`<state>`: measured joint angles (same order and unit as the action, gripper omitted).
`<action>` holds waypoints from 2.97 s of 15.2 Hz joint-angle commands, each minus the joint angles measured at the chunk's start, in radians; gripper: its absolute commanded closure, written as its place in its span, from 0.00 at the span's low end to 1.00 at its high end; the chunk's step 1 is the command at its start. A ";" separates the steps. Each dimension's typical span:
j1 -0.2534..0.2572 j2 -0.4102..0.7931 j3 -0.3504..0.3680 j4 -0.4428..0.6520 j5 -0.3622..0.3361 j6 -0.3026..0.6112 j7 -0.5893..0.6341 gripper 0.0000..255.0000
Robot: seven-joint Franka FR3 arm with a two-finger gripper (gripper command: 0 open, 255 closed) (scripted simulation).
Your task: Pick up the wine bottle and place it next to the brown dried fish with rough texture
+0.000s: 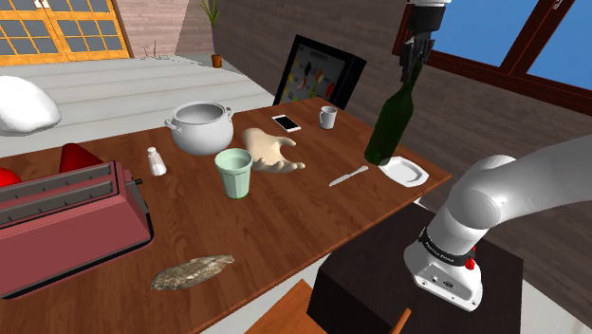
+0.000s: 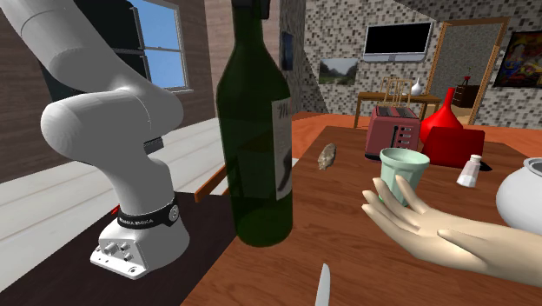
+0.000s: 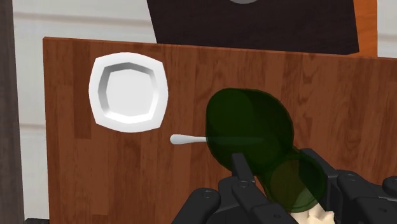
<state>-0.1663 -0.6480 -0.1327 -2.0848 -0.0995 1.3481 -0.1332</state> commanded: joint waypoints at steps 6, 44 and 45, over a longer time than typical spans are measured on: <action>0.003 0.043 0.002 0.132 0.004 -0.089 -0.007 1.00; -0.007 0.617 -0.052 1.380 0.043 -0.765 -0.117 1.00; 0.014 0.547 -0.021 1.250 0.040 -0.706 -0.064 1.00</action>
<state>-0.1597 -0.0874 -0.1641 -0.8122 -0.0605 0.6331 -0.2194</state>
